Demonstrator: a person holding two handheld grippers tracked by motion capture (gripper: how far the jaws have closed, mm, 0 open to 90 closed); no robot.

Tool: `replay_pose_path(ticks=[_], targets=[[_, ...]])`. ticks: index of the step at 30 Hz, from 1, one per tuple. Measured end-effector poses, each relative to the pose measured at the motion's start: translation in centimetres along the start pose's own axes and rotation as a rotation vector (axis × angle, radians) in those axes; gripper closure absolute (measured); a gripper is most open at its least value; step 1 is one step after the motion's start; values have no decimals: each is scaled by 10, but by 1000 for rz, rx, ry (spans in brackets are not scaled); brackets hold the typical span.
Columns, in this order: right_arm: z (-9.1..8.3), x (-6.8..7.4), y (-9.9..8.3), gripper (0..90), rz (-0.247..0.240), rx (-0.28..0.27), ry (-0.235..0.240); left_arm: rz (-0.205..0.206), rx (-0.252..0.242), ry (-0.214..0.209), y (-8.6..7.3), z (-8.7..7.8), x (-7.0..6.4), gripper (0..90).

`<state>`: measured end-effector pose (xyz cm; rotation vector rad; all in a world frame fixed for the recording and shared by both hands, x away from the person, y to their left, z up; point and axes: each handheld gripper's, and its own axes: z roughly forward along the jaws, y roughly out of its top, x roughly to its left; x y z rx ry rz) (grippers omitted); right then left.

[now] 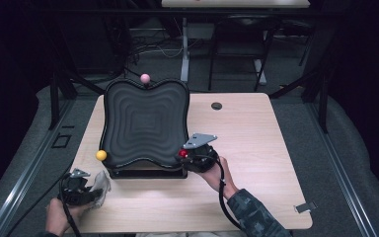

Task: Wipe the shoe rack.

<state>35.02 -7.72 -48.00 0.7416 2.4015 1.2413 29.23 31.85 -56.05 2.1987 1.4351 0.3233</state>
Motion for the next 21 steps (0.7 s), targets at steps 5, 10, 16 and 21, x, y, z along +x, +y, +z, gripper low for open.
replay_pose_path(ticks=[5,10,16,21], targets=[[-4,1,-2,515,-14,-12,-8,21,-2,1,0,0,-2,782],[-8,-2,-5,572,-15,-17,7,38,-14,3,0,-3,-3,795],[-8,-2,-7,599,-24,-19,4,45,-61,-43,3,-16,-9,803],[-8,-1,-7,600,-32,-10,-7,82,-59,-70,7,-25,-21,808]])
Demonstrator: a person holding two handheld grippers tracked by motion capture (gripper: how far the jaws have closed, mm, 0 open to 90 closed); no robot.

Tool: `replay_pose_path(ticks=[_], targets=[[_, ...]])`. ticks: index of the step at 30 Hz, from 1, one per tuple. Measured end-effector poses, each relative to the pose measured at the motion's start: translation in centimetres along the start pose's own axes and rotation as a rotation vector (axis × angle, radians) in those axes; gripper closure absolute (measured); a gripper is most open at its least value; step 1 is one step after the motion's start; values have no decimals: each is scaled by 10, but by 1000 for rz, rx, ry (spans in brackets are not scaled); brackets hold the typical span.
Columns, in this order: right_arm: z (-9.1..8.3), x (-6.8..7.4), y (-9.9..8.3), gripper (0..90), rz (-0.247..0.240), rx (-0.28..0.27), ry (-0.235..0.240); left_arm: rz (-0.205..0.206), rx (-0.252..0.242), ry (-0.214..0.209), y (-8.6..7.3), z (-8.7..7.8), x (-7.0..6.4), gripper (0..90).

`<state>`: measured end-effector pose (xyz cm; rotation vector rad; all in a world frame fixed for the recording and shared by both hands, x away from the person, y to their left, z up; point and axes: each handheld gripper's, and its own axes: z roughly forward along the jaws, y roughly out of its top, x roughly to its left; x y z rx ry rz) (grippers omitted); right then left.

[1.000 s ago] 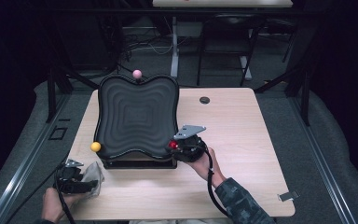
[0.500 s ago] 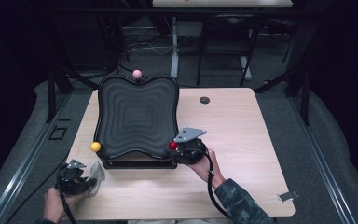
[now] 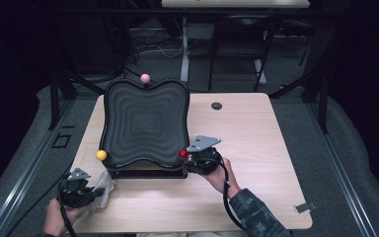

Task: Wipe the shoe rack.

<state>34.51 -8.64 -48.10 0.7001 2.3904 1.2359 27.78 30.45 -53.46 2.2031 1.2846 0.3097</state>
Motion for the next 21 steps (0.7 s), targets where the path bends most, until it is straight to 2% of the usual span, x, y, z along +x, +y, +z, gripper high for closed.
replay_pose_path(ticks=[1,10,17,21], targets=[[0,0,0,600,0,-4,7,15,2,-4,1,-4,-3,810],[0,0,0,600,1,2,4,10,-46,-11,1,-22,-10,812],[0,0,0,601,-4,1,5,63,-119,-35,17,-48,-26,810],[0,-1,-1,601,-4,-7,12,75,-150,-36,25,-54,-30,807]])
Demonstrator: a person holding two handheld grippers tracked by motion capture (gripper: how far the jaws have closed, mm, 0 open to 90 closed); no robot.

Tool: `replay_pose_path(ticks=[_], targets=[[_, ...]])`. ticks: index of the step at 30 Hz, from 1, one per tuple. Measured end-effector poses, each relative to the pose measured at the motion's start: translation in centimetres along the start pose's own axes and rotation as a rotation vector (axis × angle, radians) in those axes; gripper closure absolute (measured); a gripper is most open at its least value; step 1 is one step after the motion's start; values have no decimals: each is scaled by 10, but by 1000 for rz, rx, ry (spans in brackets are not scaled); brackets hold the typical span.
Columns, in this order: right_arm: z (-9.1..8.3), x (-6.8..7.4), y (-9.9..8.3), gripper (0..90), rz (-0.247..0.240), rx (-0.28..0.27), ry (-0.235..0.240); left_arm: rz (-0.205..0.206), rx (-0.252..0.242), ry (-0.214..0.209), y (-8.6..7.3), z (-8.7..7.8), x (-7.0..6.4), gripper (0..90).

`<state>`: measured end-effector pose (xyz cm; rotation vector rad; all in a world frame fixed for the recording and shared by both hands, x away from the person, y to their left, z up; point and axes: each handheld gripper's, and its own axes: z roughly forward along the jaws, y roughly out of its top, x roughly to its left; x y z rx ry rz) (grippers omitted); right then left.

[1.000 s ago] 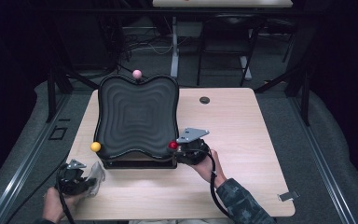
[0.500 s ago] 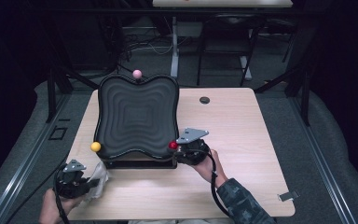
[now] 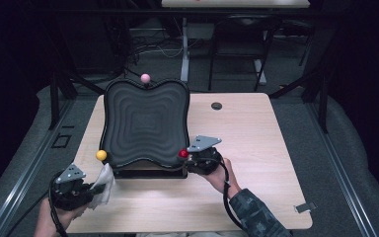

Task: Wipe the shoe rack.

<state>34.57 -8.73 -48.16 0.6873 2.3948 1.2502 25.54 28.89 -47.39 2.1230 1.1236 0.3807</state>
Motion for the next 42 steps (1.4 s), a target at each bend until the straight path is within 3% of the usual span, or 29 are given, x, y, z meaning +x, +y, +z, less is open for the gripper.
replay_pose_path(ticks=[10,14,22,27,34,42], targets=[[0,1,0,601,-2,5,-8,14,-81,26,32,-7,2,799],[0,1,0,601,-1,2,-6,18,-119,40,55,-6,8,798],[0,1,0,601,-3,3,-9,15,-151,60,87,-2,20,797],[0,1,0,601,-3,3,-10,-6,-150,98,106,5,30,797],[0,1,0,601,-7,5,-13,-11,-148,170,138,18,49,796],[0,2,1,601,-10,8,-20,-5,-165,236,174,30,60,797]])
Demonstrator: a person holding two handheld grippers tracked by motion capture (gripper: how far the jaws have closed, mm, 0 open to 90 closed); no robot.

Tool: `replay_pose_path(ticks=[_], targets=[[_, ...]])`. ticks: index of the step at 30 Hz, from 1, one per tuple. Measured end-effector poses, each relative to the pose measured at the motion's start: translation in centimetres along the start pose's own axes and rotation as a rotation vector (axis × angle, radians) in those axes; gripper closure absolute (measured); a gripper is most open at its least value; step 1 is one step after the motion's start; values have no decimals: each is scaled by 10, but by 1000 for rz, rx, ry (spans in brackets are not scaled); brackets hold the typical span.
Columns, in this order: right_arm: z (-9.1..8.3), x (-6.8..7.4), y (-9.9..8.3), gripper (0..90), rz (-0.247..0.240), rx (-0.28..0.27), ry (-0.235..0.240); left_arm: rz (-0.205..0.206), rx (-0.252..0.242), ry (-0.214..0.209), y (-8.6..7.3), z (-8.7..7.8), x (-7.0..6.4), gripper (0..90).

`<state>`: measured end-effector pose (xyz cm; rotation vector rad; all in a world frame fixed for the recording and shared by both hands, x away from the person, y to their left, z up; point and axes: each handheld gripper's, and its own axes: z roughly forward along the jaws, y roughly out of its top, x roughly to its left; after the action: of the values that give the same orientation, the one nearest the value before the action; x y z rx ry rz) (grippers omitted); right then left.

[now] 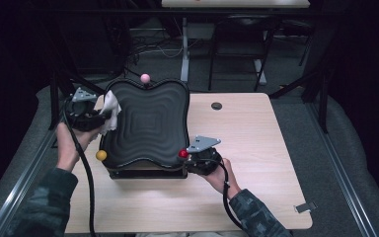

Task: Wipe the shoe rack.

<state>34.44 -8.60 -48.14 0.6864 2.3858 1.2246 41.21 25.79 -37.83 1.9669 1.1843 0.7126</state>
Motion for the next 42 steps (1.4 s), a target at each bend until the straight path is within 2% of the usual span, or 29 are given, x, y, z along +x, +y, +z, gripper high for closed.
replay_pose_path(ticks=[1,2,3,5,9,13,18,22,31,34,36,42], targets=[[0,0,0,601,0,-2,1,1,-3,17,8,6,1,797],[0,0,0,601,0,-2,2,1,-3,17,8,6,1,797],[0,0,0,601,1,-2,2,2,1,42,16,14,2,797],[0,0,0,601,3,-2,1,4,5,50,20,18,3,797],[0,0,0,601,3,-3,1,16,23,97,32,34,6,798],[0,0,0,601,3,-1,-1,10,36,130,45,49,10,799],[0,1,0,601,3,3,-2,-3,36,150,52,60,14,799],[-1,1,0,602,4,2,-3,17,47,198,54,68,16,800],[-1,1,0,602,4,5,-4,-6,43,211,50,76,24,800],[0,1,0,602,4,0,-4,-12,46,204,50,78,25,801],[-1,1,0,602,2,9,-5,-37,55,182,46,79,27,803],[-1,1,0,602,2,6,-7,-61,66,156,43,77,29,804]])
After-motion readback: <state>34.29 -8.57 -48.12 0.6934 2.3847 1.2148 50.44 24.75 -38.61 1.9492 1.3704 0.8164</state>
